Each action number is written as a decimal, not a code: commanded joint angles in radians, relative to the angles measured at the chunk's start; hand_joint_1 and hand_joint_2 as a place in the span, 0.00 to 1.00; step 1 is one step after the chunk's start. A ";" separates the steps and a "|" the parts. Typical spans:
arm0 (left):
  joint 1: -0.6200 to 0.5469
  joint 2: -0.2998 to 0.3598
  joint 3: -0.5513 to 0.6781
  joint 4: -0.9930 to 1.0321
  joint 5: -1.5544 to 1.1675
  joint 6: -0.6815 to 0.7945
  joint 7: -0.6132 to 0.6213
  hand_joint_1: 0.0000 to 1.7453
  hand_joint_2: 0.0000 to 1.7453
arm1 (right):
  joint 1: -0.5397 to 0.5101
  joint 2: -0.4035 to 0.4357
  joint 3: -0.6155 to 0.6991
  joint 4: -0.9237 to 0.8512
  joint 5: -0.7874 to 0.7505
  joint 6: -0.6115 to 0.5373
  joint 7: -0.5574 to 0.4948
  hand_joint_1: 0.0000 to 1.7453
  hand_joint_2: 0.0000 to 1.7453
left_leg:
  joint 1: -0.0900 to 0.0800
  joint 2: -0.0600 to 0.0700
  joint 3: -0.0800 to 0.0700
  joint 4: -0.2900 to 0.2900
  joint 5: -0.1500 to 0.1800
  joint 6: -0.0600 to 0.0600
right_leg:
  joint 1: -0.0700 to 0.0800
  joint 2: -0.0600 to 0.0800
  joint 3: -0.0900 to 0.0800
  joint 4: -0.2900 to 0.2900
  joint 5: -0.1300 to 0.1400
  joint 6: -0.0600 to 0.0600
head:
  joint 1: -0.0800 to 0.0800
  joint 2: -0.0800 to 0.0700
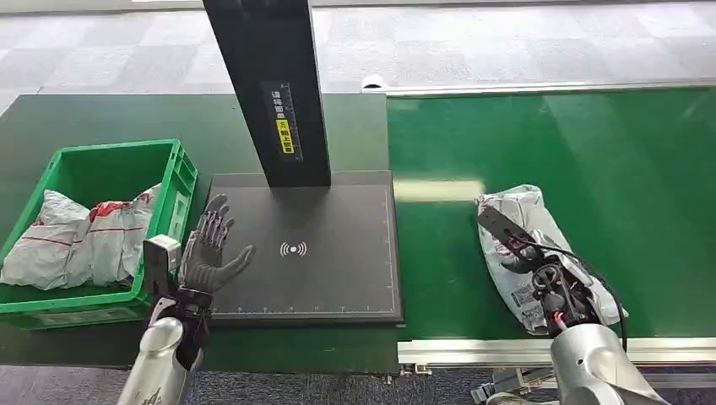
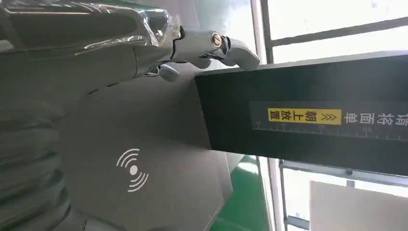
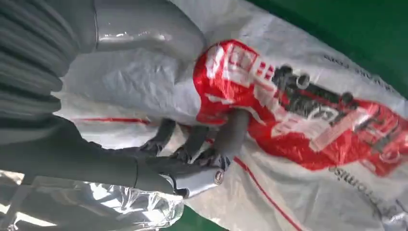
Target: Moved the parcel from conveyor to table for the left to box.
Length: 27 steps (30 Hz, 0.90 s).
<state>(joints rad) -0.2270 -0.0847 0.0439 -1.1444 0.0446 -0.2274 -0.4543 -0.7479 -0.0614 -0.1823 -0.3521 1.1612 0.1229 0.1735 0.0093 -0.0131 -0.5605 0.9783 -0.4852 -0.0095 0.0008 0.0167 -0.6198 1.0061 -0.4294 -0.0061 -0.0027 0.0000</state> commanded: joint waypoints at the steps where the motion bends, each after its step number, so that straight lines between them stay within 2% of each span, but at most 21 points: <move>1: -0.024 0.010 -0.005 0.060 0.001 0.000 -0.002 0.00 1.00 | -0.042 0.013 -0.025 0.064 -0.032 0.070 -0.049 1.00 1.00 | -0.001 0.001 0.004 -0.002 0.000 0.000 | -0.001 -0.001 0.003 -0.001 -0.001 0.001 | 0.000 0.000; 5: -0.023 0.009 -0.004 0.055 0.001 -0.001 -0.002 0.00 1.00 | -0.041 0.014 -0.018 0.063 -0.038 0.090 -0.080 1.00 1.00 | -0.001 0.001 0.003 -0.001 0.000 0.000 | 0.000 -0.001 0.003 -0.001 0.000 0.001 | 0.000 0.000; 7: -0.014 0.014 -0.002 0.036 0.002 -0.004 -0.002 0.00 1.00 | -0.042 0.018 -0.003 0.050 -0.039 0.076 -0.129 1.00 1.00 | 0.000 0.001 0.001 -0.001 0.000 0.000 | 0.000 0.000 0.001 0.000 0.000 0.000 | 0.000 0.000; 8: -0.007 0.016 0.000 0.028 0.002 -0.003 -0.002 0.00 1.00 | -0.048 0.022 0.001 0.046 -0.041 0.062 -0.147 1.00 1.00 | -0.001 0.002 0.005 -0.002 -0.001 0.000 | -0.001 -0.001 0.005 -0.001 -0.001 0.001 | 0.000 0.000; 10: 0.009 0.018 0.006 -0.001 0.007 -0.005 0.000 0.00 1.00 | -0.050 0.029 0.010 0.030 -0.043 0.021 -0.182 1.00 1.00 | -0.001 0.002 0.001 -0.001 0.000 0.000 | -0.001 0.001 0.001 0.000 0.000 0.001 | 0.000 0.000; 14: 0.057 0.022 0.019 -0.071 0.017 -0.005 0.011 0.00 1.00 | -0.053 0.046 0.019 -0.026 -0.085 -0.099 -0.291 1.00 1.00 | -0.001 0.006 0.002 -0.001 -0.001 0.000 | -0.001 0.003 0.001 0.000 0.000 0.001 | 0.000 0.000; 18: 0.069 0.024 0.020 -0.089 0.019 -0.004 0.013 0.00 1.00 | -0.043 0.048 0.027 -0.056 -0.097 -0.134 -0.320 1.00 1.00 | -0.001 0.003 0.002 -0.001 -0.001 0.000 | -0.001 0.001 0.001 0.000 -0.001 0.001 | 0.000 0.000; 19: 0.075 0.023 0.021 -0.096 0.018 -0.001 0.013 0.00 1.00 | -0.029 0.056 0.017 -0.102 -0.138 -0.210 -0.383 1.00 1.00 | -0.001 0.003 0.001 -0.001 0.000 0.000 | -0.001 0.001 0.001 0.000 0.000 0.001 | 0.000 0.000; 20: 0.079 0.023 0.022 -0.099 0.019 -0.001 0.013 0.00 1.00 | -0.033 0.056 0.020 -0.103 -0.139 -0.207 -0.383 1.00 1.00 | -0.001 0.005 0.006 -0.003 -0.001 0.000 | -0.001 0.001 0.005 -0.002 -0.001 0.001 | 0.000 0.000; 21: 0.080 0.022 0.022 -0.099 0.019 -0.001 0.013 0.00 1.00 | -0.035 0.057 0.021 -0.104 -0.139 -0.206 -0.383 1.00 1.00 | -0.001 0.004 0.002 -0.001 -0.001 0.000 | -0.001 0.001 0.001 0.000 0.000 0.001 | 0.000 0.000; 22: 0.087 0.021 0.024 -0.110 0.021 0.000 0.013 0.00 1.00 | -0.022 0.063 0.014 -0.142 -0.167 -0.255 -0.416 1.00 1.00 | -0.001 0.003 0.001 -0.001 0.000 0.000 | -0.001 0.001 0.000 0.000 0.000 0.001 | 0.000 0.000; 27: 0.088 0.021 0.024 -0.110 0.021 0.000 0.013 0.00 1.00 | -0.025 0.065 0.015 -0.143 -0.166 -0.253 -0.415 1.00 1.00 | -0.001 0.002 0.003 -0.002 -0.001 0.000 | -0.001 0.000 0.002 -0.001 -0.001 0.001 | 0.000 0.000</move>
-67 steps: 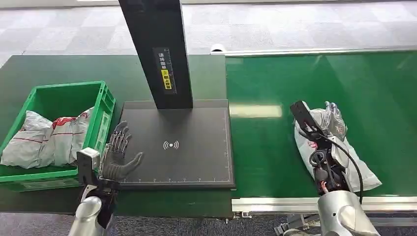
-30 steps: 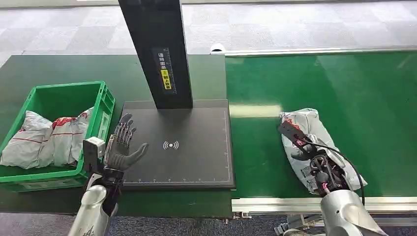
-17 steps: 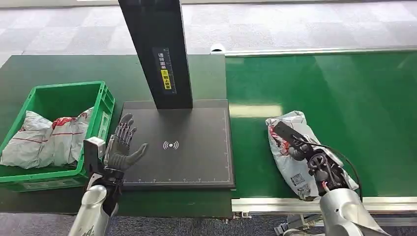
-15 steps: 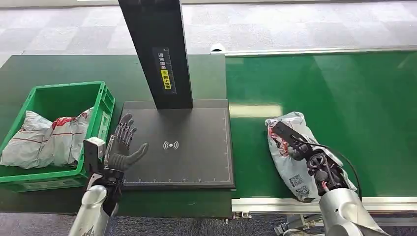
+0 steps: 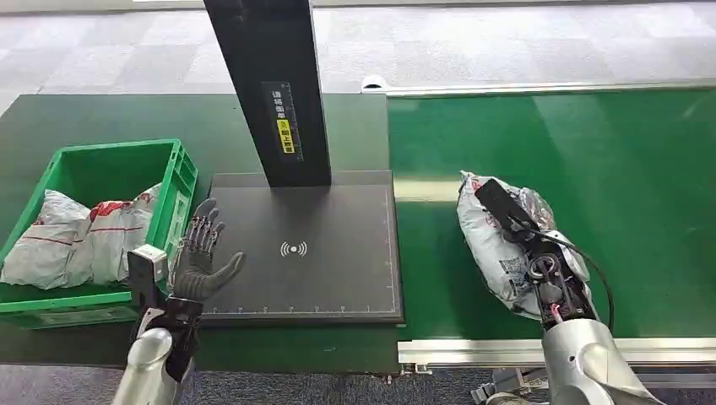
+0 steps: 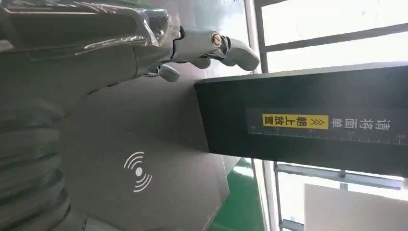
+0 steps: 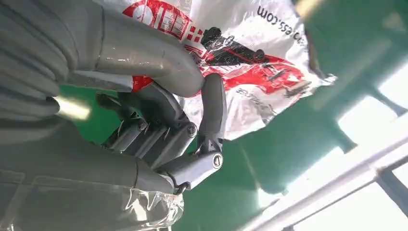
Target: Moved the parcel from conveyor to table for the left to box.
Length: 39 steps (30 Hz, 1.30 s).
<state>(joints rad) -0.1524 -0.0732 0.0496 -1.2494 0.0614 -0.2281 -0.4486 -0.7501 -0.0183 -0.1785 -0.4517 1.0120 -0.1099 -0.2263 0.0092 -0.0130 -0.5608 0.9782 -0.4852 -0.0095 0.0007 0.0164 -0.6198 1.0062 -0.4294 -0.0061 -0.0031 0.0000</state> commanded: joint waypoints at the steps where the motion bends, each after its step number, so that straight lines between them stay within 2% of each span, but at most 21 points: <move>1: 0.014 0.009 0.018 -0.005 0.004 0.001 0.007 0.00 1.00 | -0.023 0.021 0.011 -0.043 -0.017 -0.020 -0.015 1.00 1.00 | 0.000 0.002 0.002 -0.001 -0.001 0.000 | 0.000 0.000 0.002 0.000 0.000 0.001 | 0.000 0.000; 9: 0.014 0.009 0.018 -0.005 0.004 0.001 0.007 0.00 1.00 | -0.023 0.021 0.011 -0.043 -0.017 -0.020 -0.015 1.00 1.00 | -0.001 0.002 0.004 -0.001 -0.001 0.000 | 0.000 0.000 0.003 -0.001 -0.001 0.001 | 0.000 0.000; 14: 0.016 -0.001 0.025 -0.024 0.010 0.008 -0.002 0.00 1.00 | 0.063 0.049 0.004 -0.273 -0.155 -0.174 -0.165 1.00 1.00 | -0.001 0.002 0.003 -0.001 -0.001 0.000 | -0.001 -0.001 0.003 -0.001 -0.001 0.001 | 0.001 0.000; 17: -0.020 -0.035 0.058 -0.044 -0.059 0.191 -0.096 0.00 1.00 | 0.154 0.068 0.025 -0.495 -0.251 -0.244 -0.233 1.00 1.00 | -0.001 0.001 0.004 -0.002 -0.001 0.000 | 0.000 -0.002 0.004 -0.001 -0.002 0.001 | 0.000 0.000; 18: -0.044 -0.051 0.068 -0.065 -0.151 0.372 -0.164 0.00 1.00 | 0.181 0.081 0.027 -0.570 -0.313 -0.255 -0.270 1.00 1.00 | 0.000 -0.001 0.001 0.000 0.000 0.000 | 0.000 -0.003 0.001 0.000 -0.001 0.001 | 0.000 0.000; 19: -0.068 -0.065 0.082 -0.080 -0.183 0.492 -0.205 0.00 1.00 | 0.195 0.087 0.043 -0.613 -0.352 -0.243 -0.299 1.00 1.00 | 0.000 -0.001 0.000 0.000 0.000 0.000 | 0.000 -0.003 0.000 0.000 -0.001 0.000 | 0.000 0.000; 20: -0.085 -0.063 0.079 -0.088 -0.174 0.533 -0.209 0.00 1.00 | 0.199 0.091 0.064 -0.636 -0.369 -0.233 -0.310 1.00 1.00 | 0.000 -0.002 -0.001 0.001 0.000 0.000 | 0.000 -0.004 0.000 0.001 -0.001 0.000 | 0.000 0.000; 21: -0.099 -0.063 0.084 -0.103 -0.176 0.616 -0.238 0.00 1.00 | 0.195 0.095 0.105 -0.644 -0.375 -0.223 -0.319 1.00 1.00 | 0.000 -0.002 -0.001 0.001 0.000 0.000 | 0.001 -0.004 0.000 0.001 -0.001 0.001 | 0.000 0.000; 24: -0.087 -0.058 0.066 -0.160 -0.118 0.680 -0.250 0.00 1.00 | 0.192 0.113 0.233 -0.639 -0.360 -0.252 -0.401 1.00 1.00 | 0.000 0.003 0.000 0.001 -0.001 0.000 | 0.000 0.001 -0.001 0.001 0.000 0.001 | 0.000 0.000; 27: -0.077 -0.054 0.039 -0.177 -0.095 0.702 -0.250 0.00 1.00 | 0.190 0.143 0.340 -0.620 -0.336 -0.289 -0.433 1.00 1.00 | 0.000 0.005 0.002 -0.001 0.000 0.000 | 0.000 0.003 0.001 0.000 0.000 0.000 | 0.001 0.000; 31: -0.096 -0.047 -0.008 -0.134 -0.091 0.691 -0.250 0.00 1.00 | 0.180 0.145 0.469 -0.513 -0.303 -0.283 -0.427 1.00 1.00 | 0.000 0.004 0.004 -0.001 0.000 0.000 | 0.001 0.002 0.002 -0.001 0.000 0.000 | 0.000 0.000; 35: -0.100 -0.048 -0.018 -0.127 -0.090 0.691 -0.250 0.00 1.00 | 0.180 0.144 0.486 -0.485 -0.294 -0.291 -0.432 1.00 1.00 | 0.000 0.002 0.005 -0.002 0.000 0.000 | 0.001 0.000 0.004 -0.002 0.000 0.001 | 0.000 0.000; 39: -0.124 -0.051 -0.049 -0.104 -0.081 0.683 -0.250 0.00 1.00 | 0.126 0.164 0.605 -0.357 -0.152 -0.310 -0.391 1.00 1.00 | 0.000 0.003 0.003 -0.001 0.000 0.000 | 0.001 0.001 0.002 -0.001 0.000 0.000 | 0.000 0.000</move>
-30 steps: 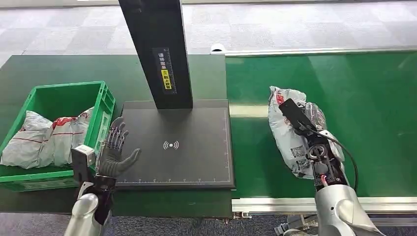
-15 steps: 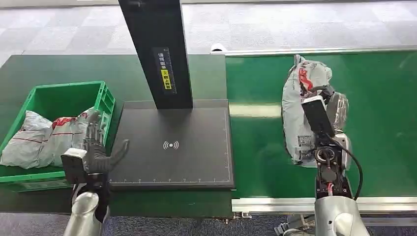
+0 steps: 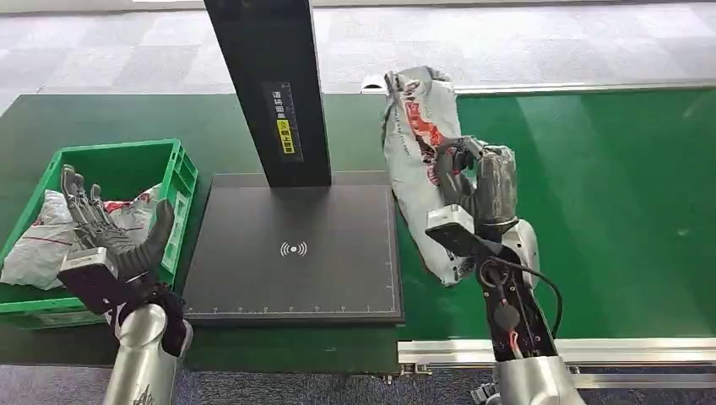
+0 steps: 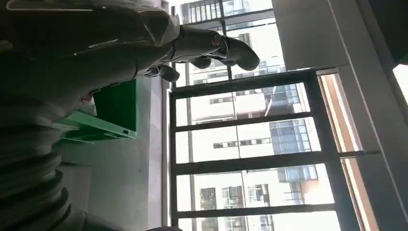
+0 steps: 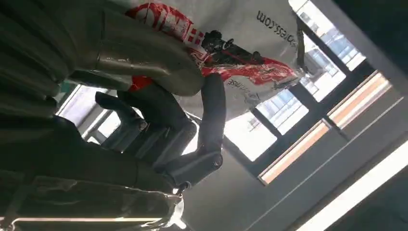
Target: Moved the parcel from conveyor to table for the left to box.
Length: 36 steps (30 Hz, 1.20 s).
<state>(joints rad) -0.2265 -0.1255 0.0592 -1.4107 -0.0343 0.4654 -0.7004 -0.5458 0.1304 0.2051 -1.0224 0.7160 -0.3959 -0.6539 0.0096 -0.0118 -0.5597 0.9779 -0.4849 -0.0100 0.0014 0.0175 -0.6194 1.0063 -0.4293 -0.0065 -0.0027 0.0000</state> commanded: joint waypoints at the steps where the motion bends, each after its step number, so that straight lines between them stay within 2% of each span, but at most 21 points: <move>1: -0.059 -0.001 -0.065 0.066 0.018 -0.010 0.002 0.00 1.00 | -0.114 0.028 0.254 0.267 0.184 -0.014 0.067 1.00 1.00 | 0.000 0.003 0.004 -0.001 -0.001 0.000 | 0.000 0.001 0.003 -0.001 0.000 0.001 | 0.000 0.000; 5: -0.084 0.000 -0.084 0.100 0.023 -0.014 0.002 0.00 1.00 | -0.243 0.072 0.361 0.469 0.309 0.023 0.136 1.00 1.00 | -0.001 0.004 0.003 0.000 0.000 0.000 | -0.001 0.002 0.001 0.001 0.000 0.001 | 0.000 0.000; 7: -0.094 -0.001 -0.091 0.111 0.027 -0.023 0.002 0.00 1.00 | -0.312 0.095 0.458 0.601 0.396 0.162 0.201 1.00 1.00 | -0.001 0.003 0.002 -0.001 0.000 0.000 | -0.001 0.001 0.001 0.000 0.001 0.000 | 0.000 0.000; 12: -0.114 0.003 -0.103 0.152 0.036 -0.025 0.002 0.00 1.00 | -0.343 0.146 0.568 0.740 0.484 0.410 0.320 1.00 1.00 | 0.000 0.001 0.003 -0.001 0.000 0.000 | 0.000 0.000 0.002 0.000 0.000 0.000 | 0.000 0.000; 14: -0.125 0.004 -0.107 0.166 0.038 -0.029 0.002 0.00 1.00 | -0.334 0.157 0.590 0.745 0.500 0.444 0.339 1.00 1.00 | 0.000 0.000 0.004 -0.001 0.000 0.000 | 0.000 -0.001 0.003 -0.001 -0.001 0.001 | 0.000 0.000; 19: -0.148 0.003 -0.127 0.197 0.034 -0.039 0.002 0.00 1.00 | -0.317 0.155 0.585 0.735 0.486 0.440 0.368 1.00 1.00 | 0.000 0.000 0.004 -0.002 0.000 0.000 | 0.000 -0.003 0.004 -0.001 -0.001 0.001 | 0.000 0.000; 23: -0.142 0.007 -0.132 0.192 0.037 -0.037 0.002 0.00 1.00 | -0.301 0.134 0.521 0.708 0.412 0.373 0.339 1.00 1.00 | -0.001 -0.002 0.003 -0.001 0.001 0.000 | 0.000 -0.004 0.004 -0.001 -0.001 0.001 | 0.000 0.000; 24: -0.137 0.010 -0.134 0.189 0.039 -0.040 0.002 0.00 1.00 | -0.293 0.127 0.471 0.693 0.356 0.347 0.301 0.05 1.00 | -0.001 -0.002 0.004 -0.002 0.001 0.000 | 0.000 -0.005 0.005 -0.002 0.000 0.001 | 0.000 0.000; 25: -0.134 0.012 -0.136 0.186 0.039 -0.043 0.002 0.00 1.00 | -0.291 0.123 0.449 0.686 0.330 0.336 0.282 0.00 1.00 | -0.001 -0.001 0.004 -0.002 0.001 0.000 | 0.000 -0.004 0.004 -0.002 0.000 0.001 | 0.000 0.000; 27: -0.118 0.016 -0.137 0.168 0.039 -0.038 0.002 0.00 1.00 | -0.277 0.112 0.368 0.647 0.239 0.272 0.216 0.00 1.00 | 0.000 -0.002 0.004 -0.002 0.001 0.000 | 0.000 -0.004 0.004 -0.002 0.000 0.001 | 0.000 0.000; 29: -0.113 0.017 -0.136 0.162 0.040 -0.038 0.002 0.00 1.00 | -0.273 0.110 0.342 0.638 0.207 0.265 0.190 0.00 1.00 | -0.001 -0.002 0.005 -0.003 0.001 0.000 | 0.000 -0.005 0.005 -0.002 -0.001 0.001 | 0.000 0.000; 31: -0.099 0.018 -0.133 0.145 0.040 -0.033 0.002 0.00 1.00 | -0.259 0.106 0.257 0.605 0.104 0.255 0.129 0.00 1.00 | -0.001 -0.002 0.008 -0.005 0.001 0.000 | 0.000 -0.006 0.009 -0.005 -0.001 0.002 | 0.000 0.000; 36: -0.099 0.018 -0.133 0.145 0.040 -0.033 0.002 0.00 1.00 | -0.259 0.106 0.257 0.605 0.104 0.255 0.129 0.00 1.00 | 0.000 0.000 0.002 -0.001 0.000 0.000 | 0.000 -0.001 0.002 -0.001 0.000 0.001 | 0.000 0.000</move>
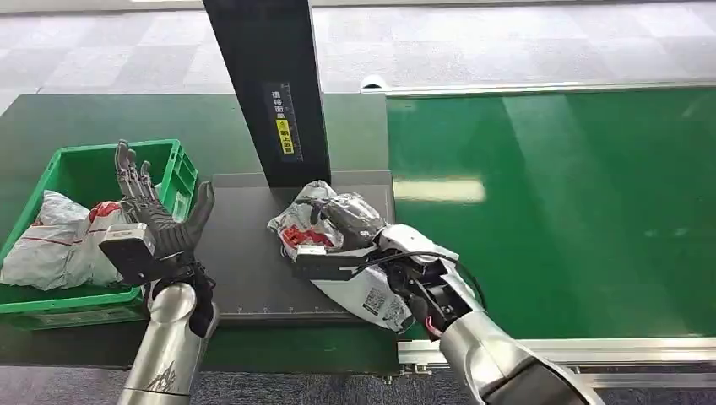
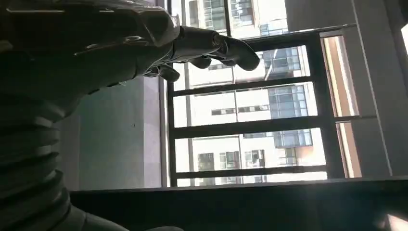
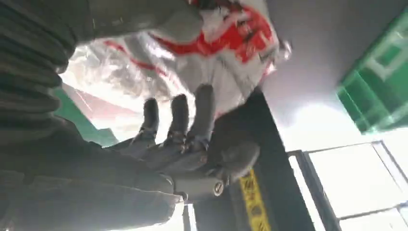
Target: Moved the parcel from conveyor to table for the left to box.
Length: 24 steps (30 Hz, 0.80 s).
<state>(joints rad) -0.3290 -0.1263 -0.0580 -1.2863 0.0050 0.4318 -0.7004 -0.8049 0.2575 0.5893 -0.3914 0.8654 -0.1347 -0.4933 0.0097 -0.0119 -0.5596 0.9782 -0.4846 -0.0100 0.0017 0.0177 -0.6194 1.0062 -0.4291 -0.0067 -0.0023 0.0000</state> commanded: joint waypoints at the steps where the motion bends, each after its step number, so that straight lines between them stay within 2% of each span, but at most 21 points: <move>1: 0.003 0.019 -0.016 0.020 0.001 0.001 0.002 0.00 1.00 | 0.001 -0.021 -0.127 -0.026 -0.045 -0.006 -0.031 0.00 1.00 | -0.001 0.000 0.003 -0.002 0.000 0.000 | 0.000 -0.002 0.003 -0.001 -0.001 0.001 | 0.000 0.000; 8: 0.003 0.019 -0.016 0.020 0.001 0.001 0.002 0.00 1.00 | 0.001 -0.021 -0.127 -0.026 -0.045 -0.006 -0.031 0.00 1.00 | 0.000 -0.001 0.002 -0.001 0.000 0.000 | 0.000 -0.003 0.003 -0.001 -0.001 0.001 | 0.000 0.000; 11: 0.002 0.027 -0.012 0.023 0.004 0.009 0.002 0.00 1.00 | 0.016 -0.020 -0.240 -0.050 -0.195 0.046 -0.064 0.00 1.00 | 0.000 0.000 0.001 -0.001 0.000 0.000 | 0.000 -0.002 0.001 -0.001 0.000 0.001 | 0.000 0.000; 13: 0.001 0.032 -0.014 0.031 0.004 0.003 0.002 0.00 1.00 | 0.031 -0.021 -0.319 -0.069 -0.310 0.114 -0.092 0.00 1.00 | 0.000 -0.001 0.002 -0.001 0.000 0.000 | 0.000 -0.003 0.002 -0.001 -0.001 0.001 | 0.000 0.000; 16: 0.009 0.041 -0.036 0.061 0.043 -0.093 0.002 0.00 1.00 | 0.064 -0.023 -0.476 -0.093 -0.564 0.305 -0.104 0.00 1.00 | 0.000 -0.001 0.004 -0.002 0.000 0.000 | 0.000 -0.004 0.004 -0.002 -0.001 0.001 | 0.000 0.000; 17: 0.007 0.049 -0.054 0.103 0.078 -0.175 0.002 0.00 1.00 | 0.066 -0.022 -0.542 -0.090 -0.693 0.387 -0.030 0.00 1.00 | -0.001 -0.002 0.002 -0.002 0.000 0.000 | 0.000 -0.003 0.003 -0.001 -0.001 0.001 | 0.000 0.000; 18: 0.001 0.060 -0.081 0.128 0.074 -0.217 0.010 0.00 1.00 | 0.064 -0.033 -0.534 -0.082 -0.753 0.485 0.036 0.00 1.00 | -0.001 -0.002 0.003 -0.002 0.000 0.000 | -0.001 -0.003 0.003 -0.001 -0.001 0.001 | 0.000 0.000; 20: -0.030 0.071 -0.148 0.207 0.005 -0.235 0.033 0.00 1.00 | 0.080 -0.060 -0.508 -0.110 -0.796 0.548 0.047 0.00 1.00 | -0.001 -0.004 0.003 -0.002 0.001 0.000 | -0.001 -0.005 0.004 -0.002 -0.001 0.001 | 0.000 0.000; 24: -0.054 0.068 -0.174 0.267 -0.018 -0.244 0.033 0.00 1.00 | 0.095 -0.068 -0.499 -0.135 -0.833 0.544 0.057 0.00 1.00 | -0.001 -0.004 0.003 -0.002 0.001 0.000 | -0.001 -0.006 0.005 -0.002 -0.001 0.001 | 0.000 0.000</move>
<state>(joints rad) -0.3200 -0.0946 -0.1162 -1.2197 0.0131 0.2023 -0.6760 -0.7256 0.2354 0.1679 -0.4905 0.0753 0.3825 -0.4609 0.0093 -0.0121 -0.5596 0.9783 -0.4846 -0.0099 0.0010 0.0174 -0.6193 1.0060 -0.4291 -0.0066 -0.0023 0.0000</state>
